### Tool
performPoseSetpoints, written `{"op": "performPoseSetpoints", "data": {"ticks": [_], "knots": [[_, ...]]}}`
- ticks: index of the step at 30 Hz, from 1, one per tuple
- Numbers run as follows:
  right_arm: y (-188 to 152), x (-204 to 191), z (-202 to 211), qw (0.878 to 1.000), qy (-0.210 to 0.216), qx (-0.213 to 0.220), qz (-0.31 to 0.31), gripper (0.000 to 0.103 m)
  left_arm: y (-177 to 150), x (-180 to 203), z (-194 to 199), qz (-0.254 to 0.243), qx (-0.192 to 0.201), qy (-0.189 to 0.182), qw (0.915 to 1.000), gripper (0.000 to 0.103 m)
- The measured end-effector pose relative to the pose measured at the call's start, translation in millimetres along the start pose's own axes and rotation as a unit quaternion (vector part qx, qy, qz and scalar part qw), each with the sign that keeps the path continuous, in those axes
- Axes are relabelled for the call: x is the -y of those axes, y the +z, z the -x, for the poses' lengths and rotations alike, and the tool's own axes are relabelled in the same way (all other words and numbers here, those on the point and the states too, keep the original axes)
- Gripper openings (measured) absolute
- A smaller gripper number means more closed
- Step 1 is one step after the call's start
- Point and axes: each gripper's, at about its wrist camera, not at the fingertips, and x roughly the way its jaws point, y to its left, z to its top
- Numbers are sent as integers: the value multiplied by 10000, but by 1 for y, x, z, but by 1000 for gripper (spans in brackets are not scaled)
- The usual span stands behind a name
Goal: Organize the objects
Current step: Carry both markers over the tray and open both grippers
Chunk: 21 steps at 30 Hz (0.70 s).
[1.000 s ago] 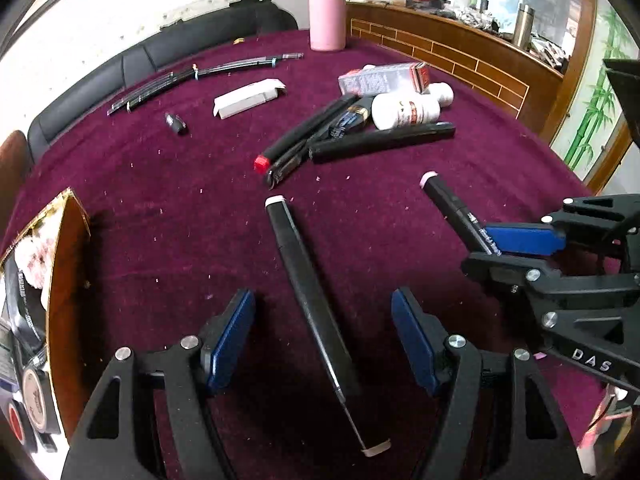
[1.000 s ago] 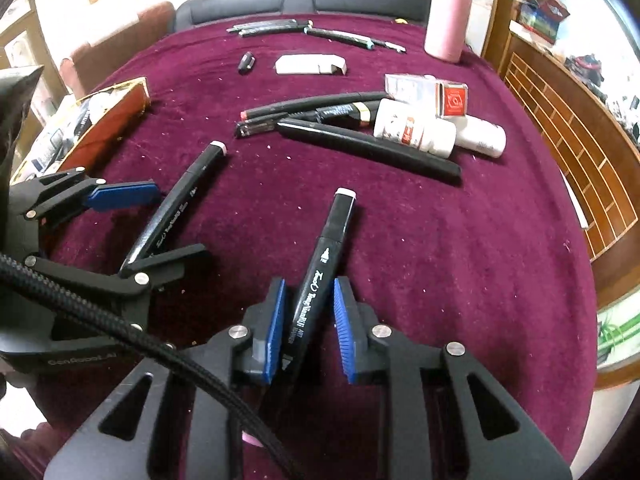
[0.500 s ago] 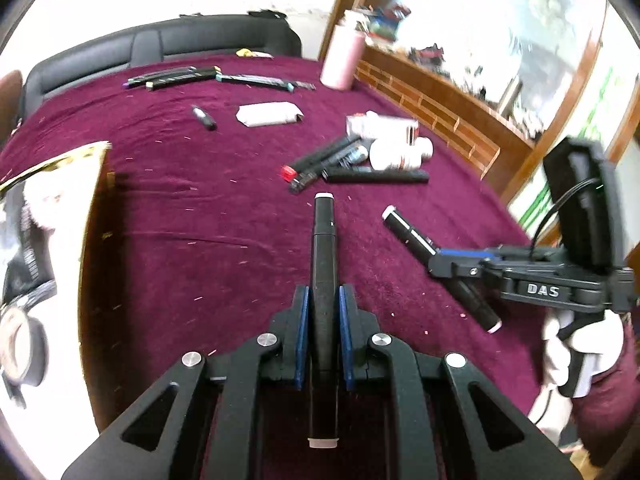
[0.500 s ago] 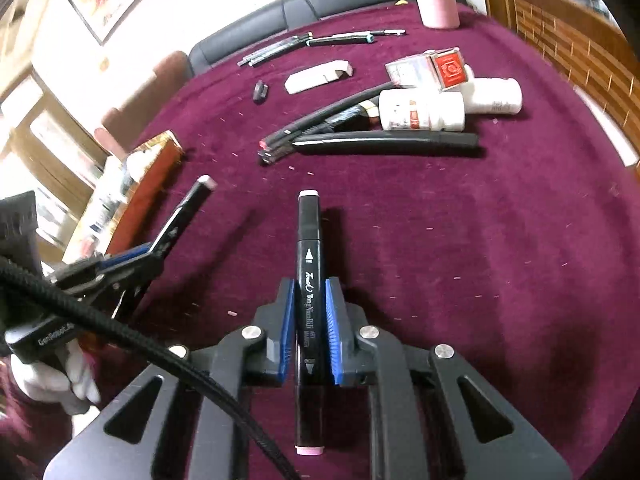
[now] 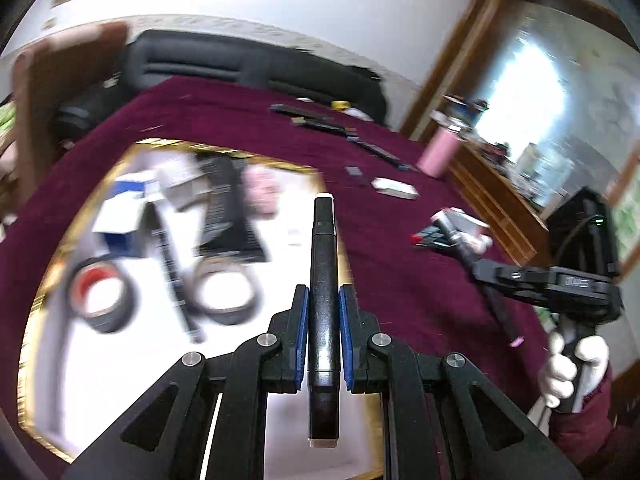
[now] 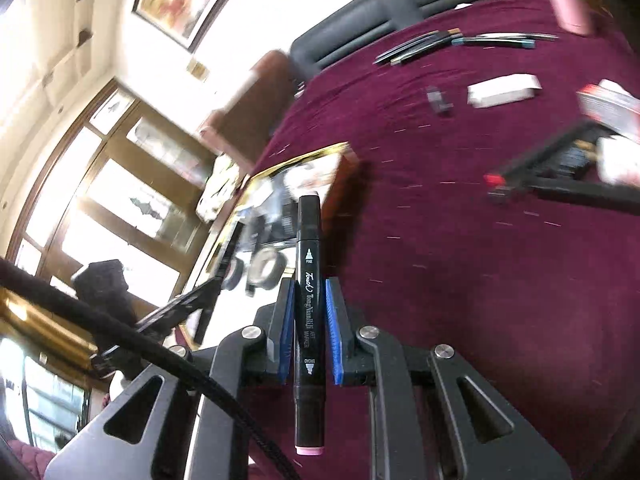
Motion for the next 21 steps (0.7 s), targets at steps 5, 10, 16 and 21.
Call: {"op": "performPoseSetpoints", "data": {"ticks": [5, 10, 16, 21], "knots": [[7, -34, -54, 9990, 67, -415, 160, 13, -5, -46, -5, 333, -206, 434, 9983, 11], [12, -60, -105, 9959, -286, -782, 362, 13, -6, -69, -19, 509, -461, 631, 9956, 11], [13, -64, -145, 9912, -749, -1043, 311, 13, -15, -91, -24, 778, -581, 649, 9932, 11], [9, -67, -158, 9863, -1146, -1094, 449, 14, -18, -97, -16, 873, -456, 522, 9938, 11]]}}
